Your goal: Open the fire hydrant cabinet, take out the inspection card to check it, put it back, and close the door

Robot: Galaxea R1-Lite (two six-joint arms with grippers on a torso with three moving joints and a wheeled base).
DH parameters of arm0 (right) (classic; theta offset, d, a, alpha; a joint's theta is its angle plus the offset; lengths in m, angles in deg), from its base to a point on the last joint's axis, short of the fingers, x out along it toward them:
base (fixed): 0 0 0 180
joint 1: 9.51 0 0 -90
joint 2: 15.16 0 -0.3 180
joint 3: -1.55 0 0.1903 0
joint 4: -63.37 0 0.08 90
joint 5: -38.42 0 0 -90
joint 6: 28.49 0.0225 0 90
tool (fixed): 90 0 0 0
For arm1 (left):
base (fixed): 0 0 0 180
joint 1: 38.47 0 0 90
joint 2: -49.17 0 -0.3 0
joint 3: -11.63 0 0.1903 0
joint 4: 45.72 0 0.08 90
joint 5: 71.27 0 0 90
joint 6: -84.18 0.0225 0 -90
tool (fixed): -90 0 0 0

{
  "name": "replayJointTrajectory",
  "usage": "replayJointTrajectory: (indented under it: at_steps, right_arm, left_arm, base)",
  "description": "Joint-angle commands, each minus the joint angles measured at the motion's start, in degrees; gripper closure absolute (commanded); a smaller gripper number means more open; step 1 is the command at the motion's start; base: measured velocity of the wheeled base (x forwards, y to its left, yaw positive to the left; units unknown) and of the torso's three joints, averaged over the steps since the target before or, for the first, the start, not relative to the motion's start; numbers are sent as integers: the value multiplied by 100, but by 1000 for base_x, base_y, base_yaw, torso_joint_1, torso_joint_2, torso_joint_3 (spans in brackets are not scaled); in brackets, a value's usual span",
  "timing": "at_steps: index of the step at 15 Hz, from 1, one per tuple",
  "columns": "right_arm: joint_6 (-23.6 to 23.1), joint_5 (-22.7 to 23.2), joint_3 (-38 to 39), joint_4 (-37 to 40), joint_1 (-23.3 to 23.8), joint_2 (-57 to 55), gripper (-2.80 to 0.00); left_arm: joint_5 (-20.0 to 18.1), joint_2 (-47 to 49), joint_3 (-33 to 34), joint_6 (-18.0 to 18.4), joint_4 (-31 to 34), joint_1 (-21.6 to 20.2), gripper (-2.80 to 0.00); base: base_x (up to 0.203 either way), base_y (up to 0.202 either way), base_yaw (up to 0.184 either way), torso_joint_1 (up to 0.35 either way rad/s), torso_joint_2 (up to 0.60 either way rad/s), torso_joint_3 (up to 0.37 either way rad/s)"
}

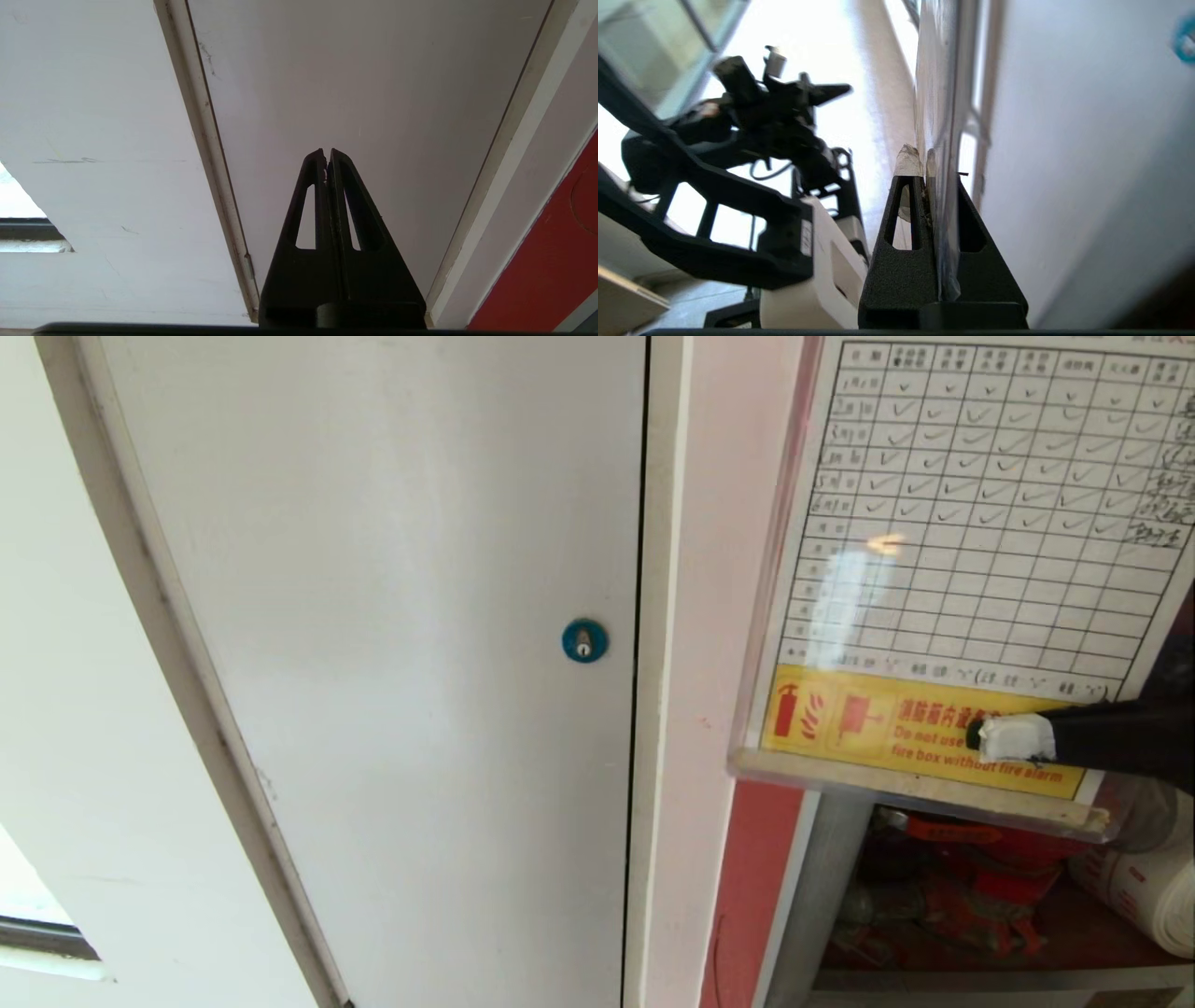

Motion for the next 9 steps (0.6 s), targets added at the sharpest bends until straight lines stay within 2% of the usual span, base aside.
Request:
replayJointTrajectory:
  at_steps: [1, 5, 9]
  right_arm:
    - [264, 27, 124, -659, -405, -267, 0]
    - [311, 19, 275, -839, -1233, -779, 0]
    - [370, 17, 318, -795, -1674, -780, 0]
  left_arm:
    - [-1, 1, 0, 2, -1, 0, 0]
    - [-1, 1, 0, 2, -1, 0, 0]
    - [-1, 1, 0, 2, -1, 7, 0]
  base:
    - [0, 0, 0, 0, 0, 0]
    - [0, 0, 0, 0, 0, 0]
    - [0, 0, 0, 0, 0, 0]
